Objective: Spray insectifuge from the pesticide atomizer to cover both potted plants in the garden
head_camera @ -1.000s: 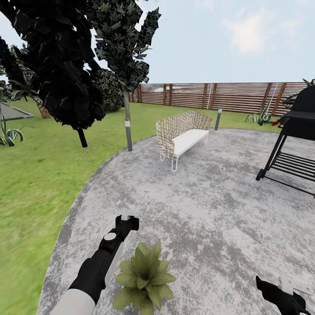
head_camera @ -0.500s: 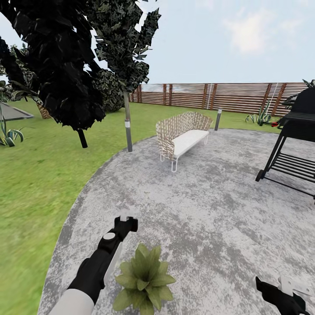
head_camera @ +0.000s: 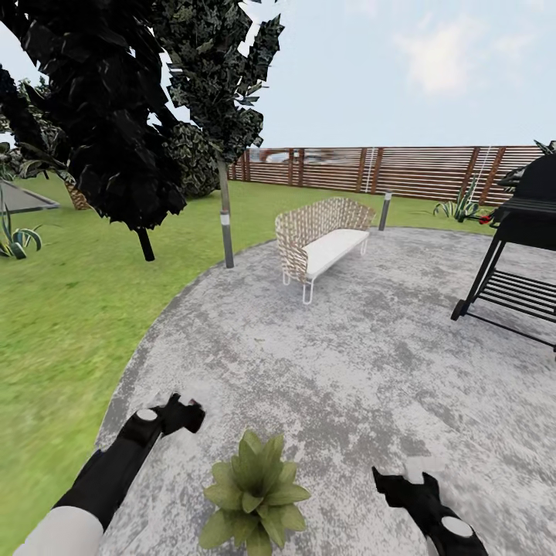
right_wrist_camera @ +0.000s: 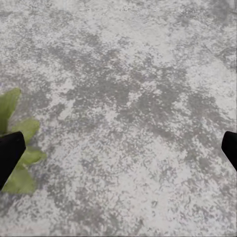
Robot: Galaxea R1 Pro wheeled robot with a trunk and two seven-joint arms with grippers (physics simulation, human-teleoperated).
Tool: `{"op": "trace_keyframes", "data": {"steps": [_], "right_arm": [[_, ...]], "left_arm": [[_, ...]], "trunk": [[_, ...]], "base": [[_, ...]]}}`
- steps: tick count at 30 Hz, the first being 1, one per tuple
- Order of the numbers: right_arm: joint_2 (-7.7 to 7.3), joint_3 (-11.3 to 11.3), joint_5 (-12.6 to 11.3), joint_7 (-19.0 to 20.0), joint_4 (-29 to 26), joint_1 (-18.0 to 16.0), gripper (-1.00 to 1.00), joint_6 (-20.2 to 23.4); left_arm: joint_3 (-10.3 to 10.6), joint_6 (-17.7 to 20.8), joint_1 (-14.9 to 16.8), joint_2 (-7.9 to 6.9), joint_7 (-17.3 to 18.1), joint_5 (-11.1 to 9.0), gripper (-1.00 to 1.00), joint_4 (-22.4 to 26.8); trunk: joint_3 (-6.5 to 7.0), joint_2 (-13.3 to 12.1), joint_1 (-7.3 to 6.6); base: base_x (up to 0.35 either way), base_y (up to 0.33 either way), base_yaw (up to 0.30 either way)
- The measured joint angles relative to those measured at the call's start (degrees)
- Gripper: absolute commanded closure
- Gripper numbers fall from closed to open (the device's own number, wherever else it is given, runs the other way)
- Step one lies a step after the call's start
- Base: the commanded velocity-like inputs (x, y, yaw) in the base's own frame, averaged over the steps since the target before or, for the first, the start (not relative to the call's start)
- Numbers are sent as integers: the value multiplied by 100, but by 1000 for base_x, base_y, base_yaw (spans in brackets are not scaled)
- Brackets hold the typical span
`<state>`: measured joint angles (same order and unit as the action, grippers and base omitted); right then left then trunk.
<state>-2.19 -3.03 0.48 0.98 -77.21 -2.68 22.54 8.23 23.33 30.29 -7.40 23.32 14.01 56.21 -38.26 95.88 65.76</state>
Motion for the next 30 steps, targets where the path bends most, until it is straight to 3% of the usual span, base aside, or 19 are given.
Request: {"op": "trace_keyframes", "data": {"steps": [1, 3, 4, 5, 7, 8, 9, 11, 14, 15, 16, 19, 20, 23, 25, 29, 30], "right_arm": [[-1, 153, 8, 83, 1, -176, -100, 20], [0, 274, 9, 369, 12, -510, -100, 159], [5, 318, 9, 668, 37, -747, -100, 343], [9, 355, 4, 1203, 109, -1061, -100, 690], [5, 375, 11, 1796, 177, -1389, -100, 984], [5, 386, 2, 2328, 210, -1635, -100, 1149], [7, 389, 8, 2667, 222, -1766, -100, 1216], [6, 395, 14, 3756, 229, -1946, -100, 1306], [6, 401, 26, 4415, 227, -1980, -100, 1318], [8, 403, 27, 4613, 225, -1985, -100, 1320], [9, 404, 28, 4768, 224, -1989, 100, 1321], [10, 487, 30, 4979, 222, -1994, 100, 1326], [11, 676, 29, 5014, 221, -1994, 100, 1328], [11, 1225, 35, 5040, 221, -1995, 100, 1329], [11, 1393, 38, 5046, 221, -1995, 100, 1328], [18, 1519, 39, 5054, 216, -1995, 100, 1327], [19, 1643, 38, 5055, 214, -1995, 100, 1329]], "left_arm": [[-1, -6, 0, -126, 502, 271, 100, 0], [-4, -22, 0, -310, 1153, 591, 100, 0], [-4, -39, 0, -430, 1527, 726, 100, 0], [-7, -106, 1, -604, 2007, 851, 100, -1], [-11, -240, 2, -763, 2453, 906, 100, 1], [-12, -411, 13, -869, 2885, 949, 100, 0], [-13, -514, 32, -912, 3220, 964, 100, 2], [-4, -757, 218, -965, 4445, 998, 100, 10], [7, -1016, 380, -960, 5100, 1177, 100, 11], [13, -1145, 413, -940, 5292, 1322, 100, 9], [18, -1295, 435, -900, 5453, 1507, 100, 7], [24, -1747, 463, -655, 5701, 2188, 100, 1], [29, -1849, 468, -530, 5750, 2444, 100, -4], [34, -1935, 472, -232, 5980, 2844, 100, -5], [34, -1949, 486, -28, 6298, 3120, 100, -1], [34, -1949, 525, 250, 6538, 3661, 100, 2], [34, -1949, 530, 322, 6594, 3772, 100, 4]], "trunk": [[0, 0, 0], [0, 0, 0], [0, 0, 0], [1, 0, 0], [0, 0, 0], [1, 0, 0], [0, 0, 0], [0, 0, 0], [0, 0, 0], [0, 0, 0], [0, 0, 0], [-1, 0, 0], [-1, 0, 0], [-1, 0, 0], [-1, 0, 0], [-1, 0, 0], [-1, 0, 0]], "base": [[0, 0, 0], [0, 0, 0], [0, 0, 0], [0, 0, 0], [0, 0, 0], [0, 0, 0], [0, 0, 0], [0, 0, 0], [0, 0, 0], [0, 0, 0], [0, 0, 0], [0, 0, 0], [0, 0, 0], [0, 0, 0], [0, 0, 0], [0, 0, 0], [0, 0, 0]]}}
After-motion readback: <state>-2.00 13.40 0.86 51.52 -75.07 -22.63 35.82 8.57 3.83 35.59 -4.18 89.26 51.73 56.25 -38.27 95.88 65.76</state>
